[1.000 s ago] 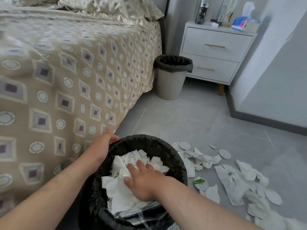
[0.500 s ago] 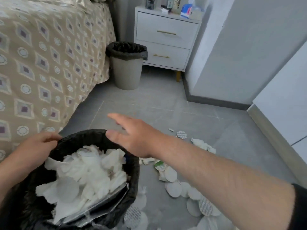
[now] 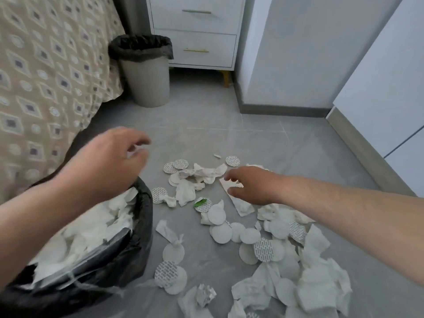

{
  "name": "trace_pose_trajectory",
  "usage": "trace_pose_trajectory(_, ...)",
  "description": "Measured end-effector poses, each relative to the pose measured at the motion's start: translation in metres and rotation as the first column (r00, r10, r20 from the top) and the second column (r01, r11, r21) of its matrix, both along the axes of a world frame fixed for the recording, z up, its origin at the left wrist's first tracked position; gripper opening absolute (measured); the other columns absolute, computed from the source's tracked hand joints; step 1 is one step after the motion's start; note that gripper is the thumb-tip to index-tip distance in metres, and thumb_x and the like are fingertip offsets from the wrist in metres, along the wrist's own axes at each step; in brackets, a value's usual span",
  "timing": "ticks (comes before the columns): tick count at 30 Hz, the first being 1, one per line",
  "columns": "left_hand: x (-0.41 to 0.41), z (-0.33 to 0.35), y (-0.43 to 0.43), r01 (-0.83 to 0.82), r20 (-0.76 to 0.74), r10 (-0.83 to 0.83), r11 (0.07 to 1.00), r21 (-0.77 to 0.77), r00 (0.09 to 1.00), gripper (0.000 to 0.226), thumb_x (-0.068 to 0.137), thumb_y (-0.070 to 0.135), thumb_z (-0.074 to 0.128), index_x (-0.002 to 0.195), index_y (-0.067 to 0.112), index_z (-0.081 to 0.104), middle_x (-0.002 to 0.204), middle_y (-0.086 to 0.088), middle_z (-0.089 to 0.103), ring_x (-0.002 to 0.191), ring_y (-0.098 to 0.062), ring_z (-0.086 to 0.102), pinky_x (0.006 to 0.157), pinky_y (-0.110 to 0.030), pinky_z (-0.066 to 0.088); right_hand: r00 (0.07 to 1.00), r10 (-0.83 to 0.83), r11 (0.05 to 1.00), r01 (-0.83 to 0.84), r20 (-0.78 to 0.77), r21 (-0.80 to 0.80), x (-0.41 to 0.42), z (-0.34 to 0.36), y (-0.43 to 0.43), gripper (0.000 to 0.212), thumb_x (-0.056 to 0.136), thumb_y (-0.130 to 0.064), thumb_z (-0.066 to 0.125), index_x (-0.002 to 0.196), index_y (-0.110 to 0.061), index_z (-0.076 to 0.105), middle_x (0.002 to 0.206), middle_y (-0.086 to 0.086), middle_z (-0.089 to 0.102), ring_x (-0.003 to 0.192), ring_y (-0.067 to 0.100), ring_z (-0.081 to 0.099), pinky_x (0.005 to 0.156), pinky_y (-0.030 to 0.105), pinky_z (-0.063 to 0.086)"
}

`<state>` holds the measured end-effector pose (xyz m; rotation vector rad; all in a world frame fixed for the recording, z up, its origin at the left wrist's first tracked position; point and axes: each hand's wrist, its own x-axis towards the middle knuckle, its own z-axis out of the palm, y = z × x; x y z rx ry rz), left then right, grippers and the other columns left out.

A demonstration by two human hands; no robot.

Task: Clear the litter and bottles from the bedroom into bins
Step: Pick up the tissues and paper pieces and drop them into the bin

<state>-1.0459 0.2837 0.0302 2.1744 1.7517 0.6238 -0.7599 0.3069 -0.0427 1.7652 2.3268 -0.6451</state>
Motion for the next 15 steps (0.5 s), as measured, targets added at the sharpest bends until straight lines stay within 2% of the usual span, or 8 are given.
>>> trace_pose_trajectory(2, 0.066, -0.004, -0.006, 0.209, -0.064, -0.215, 0.974, -0.088, 0.974, 0.024, 0.093, 0.026, 0.049, 0.114, 0.026, 0.062, 0.110, 0.007, 0.060, 0.098, -0.014, 0.055, 0.087, -0.028, 0.042, 0.999, 0.019, 1.000, -0.018, 0.042, -0.021, 0.011, -0.002, -0.006, 0.047, 0.094, -0.043, 0.045, 0.139, -0.028, 0.043, 0.143, -0.001, 0.047, 0.129, 0.020, 0.046, 0.106, 0.037, 0.038)
trace_pose_trajectory(3, 0.094, -0.014, -0.010, 0.277, -0.101, -0.305, 0.935, -0.224, 0.947, 0.028, 0.094, 0.027, 0.047, 0.119, 0.026, 0.059, 0.119, 0.005, 0.060, 0.106, -0.016, 0.055, 0.091, -0.028, 0.042, 0.999, 0.014, 1.000, -0.013, 0.048, -0.019, 0.016, -0.005, -0.009, 0.047, 0.095, -0.043, 0.046, 0.139, -0.028, 0.043, 0.144, 0.000, 0.046, 0.130, 0.021, 0.044, 0.106, 0.037, 0.037)
trace_pose_trajectory(5, 0.120, -0.055, -0.005, 0.257, -0.174, -0.381, 0.835, -0.487, 0.908, 0.035, 0.094, 0.029, 0.044, 0.127, 0.024, 0.053, 0.134, -0.001, 0.053, 0.120, -0.021, 0.050, 0.094, -0.030, 0.040, 1.000, -0.001, 1.000, 0.001, 0.020, -0.003, 0.024, -0.014, -0.018, 0.047, 0.095, -0.041, 0.047, 0.138, -0.024, 0.044, 0.142, 0.003, 0.049, 0.129, 0.022, 0.046, 0.104, 0.037, 0.039)
trace_pose_trajectory(6, 0.127, -0.077, -0.004, 0.222, -0.193, -0.383, 0.803, -0.553, 0.904, 0.037, 0.093, 0.029, 0.043, 0.129, 0.022, 0.050, 0.136, -0.004, 0.050, 0.122, -0.024, 0.049, 0.092, -0.031, 0.039, 1.000, -0.022, 1.000, 0.022, -0.001, -0.010, 0.030, -0.020, -0.023, 0.047, 0.095, -0.040, 0.048, 0.138, -0.022, 0.044, 0.140, 0.004, 0.050, 0.127, 0.022, 0.047, 0.102, 0.038, 0.040)
trace_pose_trajectory(8, 0.132, -0.112, -0.013, 0.180, -0.255, -0.386, 0.795, -0.580, 0.887, 0.037, 0.091, 0.028, 0.044, 0.126, 0.018, 0.047, 0.133, -0.010, 0.049, 0.118, -0.028, 0.048, 0.087, -0.034, 0.039, 0.998, -0.056, 0.997, 0.055, -0.005, -0.048, 0.040, -0.029, -0.033, 0.048, 0.094, -0.042, 0.048, 0.138, -0.022, 0.044, 0.140, 0.004, 0.050, 0.126, 0.022, 0.047, 0.101, 0.038, 0.041)
trace_pose_trajectory(10, 0.124, -0.149, -0.025, 0.120, -0.373, -0.413, 0.787, -0.605, 0.831, 0.045, 0.088, 0.030, 0.047, 0.130, 0.016, 0.040, 0.133, -0.012, 0.043, 0.120, -0.030, 0.043, 0.093, -0.038, 0.040, 0.997, -0.072, 0.993, 0.074, 0.026, -0.092, 0.054, -0.038, -0.044, 0.048, 0.093, -0.043, 0.047, 0.137, -0.023, 0.044, 0.139, 0.003, 0.050, 0.125, 0.022, 0.048, 0.100, 0.039, 0.042)
trace_pose_trajectory(12, 0.111, -0.173, -0.034, 0.033, -0.524, -0.468, 0.768, -0.640, 0.712, 0.071, 0.088, 0.033, 0.054, 0.147, 0.016, 0.018, 0.147, -0.019, 0.024, 0.134, -0.037, 0.028, 0.106, -0.046, 0.033, 0.995, -0.086, 0.988, 0.091, 0.044, -0.123, 0.069, -0.045, -0.056, 0.048, 0.094, -0.039, 0.047, 0.138, -0.022, 0.044, 0.138, 0.004, 0.051, 0.124, 0.023, 0.049, 0.099, 0.037, 0.042)
trace_pose_trajectory(15, 0.092, -0.195, -0.041, -0.066, -0.616, -0.538, 0.720, -0.690, 0.576, 0.112, 0.078, 0.032, 0.074, 0.151, 0.019, -0.009, 0.155, -0.027, -0.014, 0.143, -0.048, -0.001, 0.113, -0.058, 0.019, 0.991, -0.088, 0.974, 0.106, 0.098, -0.202, 0.084, -0.057, -0.070, 0.050, 0.096, -0.037, 0.047, 0.143, -0.022, 0.038, 0.142, 0.002, 0.047, 0.128, 0.022, 0.046, 0.102, 0.034, 0.039)
